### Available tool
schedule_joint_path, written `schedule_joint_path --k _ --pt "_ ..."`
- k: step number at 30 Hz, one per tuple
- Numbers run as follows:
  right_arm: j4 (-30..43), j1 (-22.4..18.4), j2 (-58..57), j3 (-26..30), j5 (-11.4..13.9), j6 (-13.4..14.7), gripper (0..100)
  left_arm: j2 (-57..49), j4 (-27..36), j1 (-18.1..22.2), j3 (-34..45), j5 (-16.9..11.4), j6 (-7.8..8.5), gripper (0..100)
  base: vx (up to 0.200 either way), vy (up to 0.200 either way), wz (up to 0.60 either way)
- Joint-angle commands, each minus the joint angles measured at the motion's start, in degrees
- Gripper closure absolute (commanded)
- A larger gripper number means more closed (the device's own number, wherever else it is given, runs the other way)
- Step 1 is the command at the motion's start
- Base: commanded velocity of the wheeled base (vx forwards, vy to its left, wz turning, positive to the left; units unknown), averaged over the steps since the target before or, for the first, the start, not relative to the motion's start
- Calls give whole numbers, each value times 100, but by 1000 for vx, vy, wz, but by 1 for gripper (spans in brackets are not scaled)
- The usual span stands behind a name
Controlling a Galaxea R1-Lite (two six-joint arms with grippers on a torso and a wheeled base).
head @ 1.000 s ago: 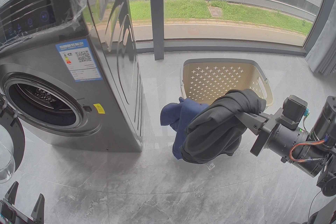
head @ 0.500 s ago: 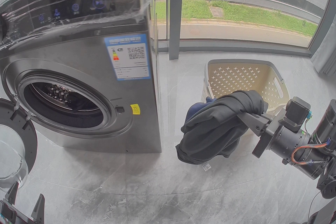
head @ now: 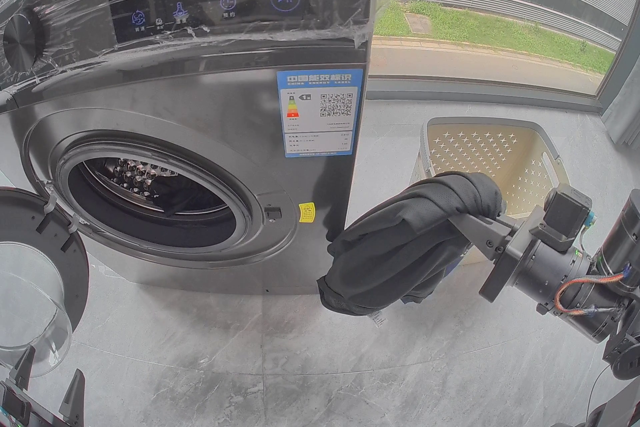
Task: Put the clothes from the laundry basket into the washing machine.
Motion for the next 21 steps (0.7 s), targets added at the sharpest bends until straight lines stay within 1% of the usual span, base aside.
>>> schedule_joint_path --k 1,9,21 --pt "0 8 11 18 3 8 100 -51 4 1 84 4 -2 0 -200 0 0" --pt "0 -1 11 18 3 8 100 -51 4 1 84 4 -2 0 -200 0 0" --pt "0 -10 20 18 12 17 100 -51 4 1 84 4 -2 0 0 0 0"
